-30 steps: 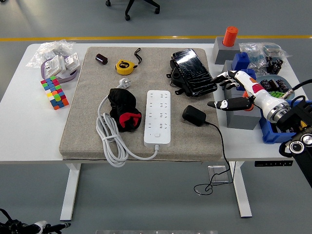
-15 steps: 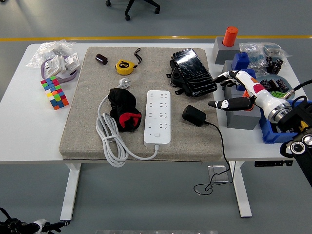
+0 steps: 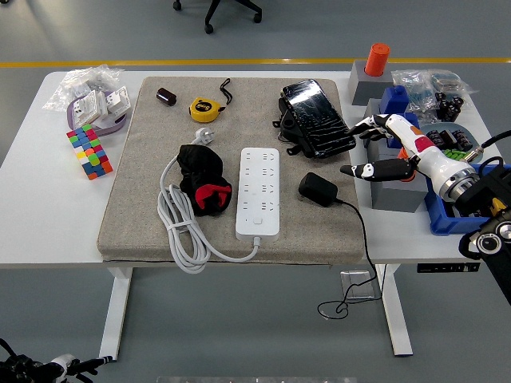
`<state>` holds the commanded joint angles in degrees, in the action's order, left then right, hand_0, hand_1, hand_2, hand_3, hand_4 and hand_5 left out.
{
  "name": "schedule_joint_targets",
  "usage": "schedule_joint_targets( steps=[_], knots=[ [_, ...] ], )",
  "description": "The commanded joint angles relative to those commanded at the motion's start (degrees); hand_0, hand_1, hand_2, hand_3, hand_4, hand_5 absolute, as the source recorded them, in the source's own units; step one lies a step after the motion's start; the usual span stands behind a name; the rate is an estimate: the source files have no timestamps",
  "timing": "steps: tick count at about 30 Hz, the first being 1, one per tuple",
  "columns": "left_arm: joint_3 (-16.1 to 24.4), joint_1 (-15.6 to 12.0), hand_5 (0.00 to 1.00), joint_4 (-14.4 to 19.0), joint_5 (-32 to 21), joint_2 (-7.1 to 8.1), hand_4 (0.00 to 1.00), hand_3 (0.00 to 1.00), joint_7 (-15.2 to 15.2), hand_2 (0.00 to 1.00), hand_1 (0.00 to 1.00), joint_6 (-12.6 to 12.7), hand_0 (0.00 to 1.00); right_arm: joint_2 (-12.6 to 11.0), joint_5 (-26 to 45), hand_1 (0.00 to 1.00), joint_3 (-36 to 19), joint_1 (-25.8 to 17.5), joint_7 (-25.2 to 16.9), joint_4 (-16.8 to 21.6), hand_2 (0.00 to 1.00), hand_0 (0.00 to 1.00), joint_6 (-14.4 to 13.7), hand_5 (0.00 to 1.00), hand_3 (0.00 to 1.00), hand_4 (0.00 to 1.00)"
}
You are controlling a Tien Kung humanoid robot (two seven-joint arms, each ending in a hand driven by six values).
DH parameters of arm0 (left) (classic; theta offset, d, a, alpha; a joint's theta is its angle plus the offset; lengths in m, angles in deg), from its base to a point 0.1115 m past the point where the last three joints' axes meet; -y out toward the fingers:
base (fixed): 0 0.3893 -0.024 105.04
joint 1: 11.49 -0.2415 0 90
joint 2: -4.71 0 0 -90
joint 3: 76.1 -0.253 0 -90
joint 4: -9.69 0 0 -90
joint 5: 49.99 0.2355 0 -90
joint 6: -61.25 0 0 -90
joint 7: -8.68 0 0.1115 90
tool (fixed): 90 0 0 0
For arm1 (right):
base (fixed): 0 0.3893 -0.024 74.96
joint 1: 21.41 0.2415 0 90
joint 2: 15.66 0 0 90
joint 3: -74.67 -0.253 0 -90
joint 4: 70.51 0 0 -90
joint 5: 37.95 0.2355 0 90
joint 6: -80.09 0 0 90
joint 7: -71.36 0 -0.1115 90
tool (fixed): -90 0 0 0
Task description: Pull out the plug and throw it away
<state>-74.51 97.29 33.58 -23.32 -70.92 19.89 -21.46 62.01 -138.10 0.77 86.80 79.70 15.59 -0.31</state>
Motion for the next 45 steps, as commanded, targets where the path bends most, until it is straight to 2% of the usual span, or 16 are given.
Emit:
schedule_joint_targets(
  steps=[45],
  knots=[
    [-0.27, -0.77, 0.706, 0.16, 1.37, -0.77, 0.818, 0.660, 0.96, 0.692, 0.663, -0.86, 0.528, -0.07, -0.33, 0.719, -1.74, -1.43, 0.58, 0.65, 0.710, 0.738, 0.75, 0.220, 0.625, 0.990]
  ],
)
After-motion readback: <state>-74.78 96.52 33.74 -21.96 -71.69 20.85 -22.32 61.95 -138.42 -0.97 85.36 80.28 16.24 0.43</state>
